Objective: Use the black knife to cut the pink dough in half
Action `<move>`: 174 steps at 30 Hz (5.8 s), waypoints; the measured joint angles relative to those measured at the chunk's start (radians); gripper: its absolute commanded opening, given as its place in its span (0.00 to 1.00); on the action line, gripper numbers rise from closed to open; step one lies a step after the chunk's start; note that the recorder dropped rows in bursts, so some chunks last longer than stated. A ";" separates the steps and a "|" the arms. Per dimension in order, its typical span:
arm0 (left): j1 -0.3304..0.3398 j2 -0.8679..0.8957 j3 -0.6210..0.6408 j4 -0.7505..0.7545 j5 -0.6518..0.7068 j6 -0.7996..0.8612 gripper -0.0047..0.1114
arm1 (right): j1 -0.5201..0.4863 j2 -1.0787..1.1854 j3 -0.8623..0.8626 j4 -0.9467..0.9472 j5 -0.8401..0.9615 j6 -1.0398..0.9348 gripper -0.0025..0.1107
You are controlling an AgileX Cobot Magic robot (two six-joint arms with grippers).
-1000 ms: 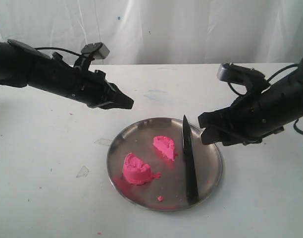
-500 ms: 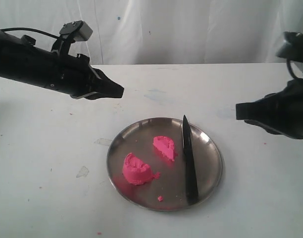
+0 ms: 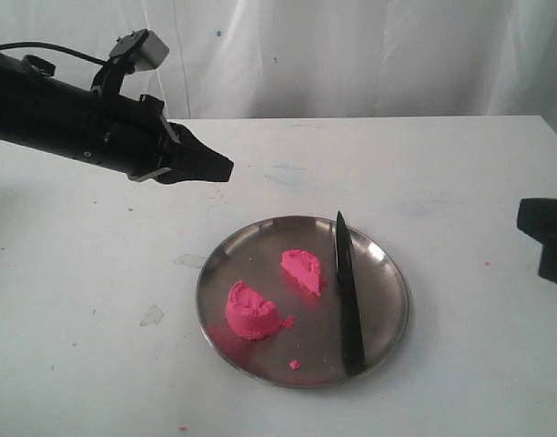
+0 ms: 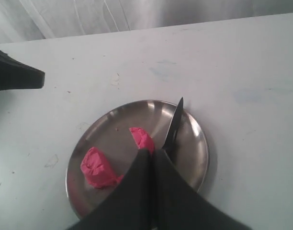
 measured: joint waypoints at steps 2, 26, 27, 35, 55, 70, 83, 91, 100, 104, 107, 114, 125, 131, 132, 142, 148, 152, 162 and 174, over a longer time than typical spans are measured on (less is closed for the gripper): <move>0.000 0.000 0.000 0.000 0.002 0.000 0.04 | 0.000 -0.053 0.017 0.012 0.019 0.000 0.02; 0.000 0.000 0.000 0.000 0.007 0.000 0.04 | 0.000 -0.459 0.059 0.074 0.199 -0.007 0.02; 0.000 0.000 0.000 0.000 0.007 0.000 0.04 | 0.000 -0.459 0.059 0.071 0.194 -0.021 0.02; 0.000 0.000 0.000 0.000 0.007 0.000 0.04 | -0.087 -0.561 0.280 -0.085 -0.106 -0.047 0.02; 0.000 0.000 0.000 0.000 0.007 0.000 0.04 | -0.161 -0.608 0.533 -0.389 -0.261 0.276 0.02; 0.000 0.000 0.000 0.000 0.007 0.000 0.04 | -0.161 -0.608 0.533 -0.390 -0.192 0.286 0.02; 0.000 -0.017 0.000 0.012 -0.068 0.000 0.04 | -0.161 -0.608 0.533 -0.392 -0.192 0.286 0.02; -0.053 -0.248 0.044 0.025 -0.199 0.000 0.04 | -0.161 -0.608 0.533 -0.392 -0.191 0.286 0.02; -0.341 -0.561 0.323 0.207 -0.580 0.000 0.04 | -0.161 -0.608 0.533 -0.392 -0.191 0.288 0.02; -0.360 -0.666 0.459 0.250 -0.711 -0.086 0.04 | -0.161 -0.608 0.533 -0.392 -0.191 0.288 0.02; -0.376 -0.751 0.603 0.462 -0.823 -0.309 0.04 | -0.161 -0.608 0.533 -0.392 -0.191 0.288 0.02; -0.377 -1.006 0.847 0.768 -0.988 -0.686 0.04 | -0.161 -0.608 0.533 -0.392 -0.191 0.288 0.02; -0.222 -1.361 1.078 0.833 -0.806 -0.856 0.04 | -0.161 -0.608 0.533 -0.392 -0.191 0.288 0.02; -0.132 -1.477 1.137 0.931 -0.730 -1.009 0.04 | -0.161 -0.608 0.533 -0.392 -0.191 0.288 0.02; -0.120 -1.495 1.140 0.936 -0.715 -1.023 0.04 | -0.161 -0.608 0.533 -0.392 -0.191 0.288 0.02; -0.019 -1.603 1.142 0.945 -0.523 -1.050 0.04 | -0.161 -0.608 0.533 -0.392 -0.190 0.288 0.02; 0.019 -1.607 1.142 0.944 -0.512 -1.050 0.04 | -0.161 -0.608 0.533 -0.392 -0.189 0.288 0.02; 0.018 -1.607 1.142 0.944 -0.511 -1.050 0.04 | -0.161 -0.608 0.533 -0.392 -0.189 0.288 0.02; 0.018 -1.607 1.142 0.944 -0.509 -1.050 0.04 | -0.161 -0.608 0.533 -0.392 -0.187 0.288 0.02; 0.018 -1.607 1.142 0.944 -0.509 -1.050 0.04 | -0.161 -0.608 0.533 -0.392 -0.187 0.288 0.02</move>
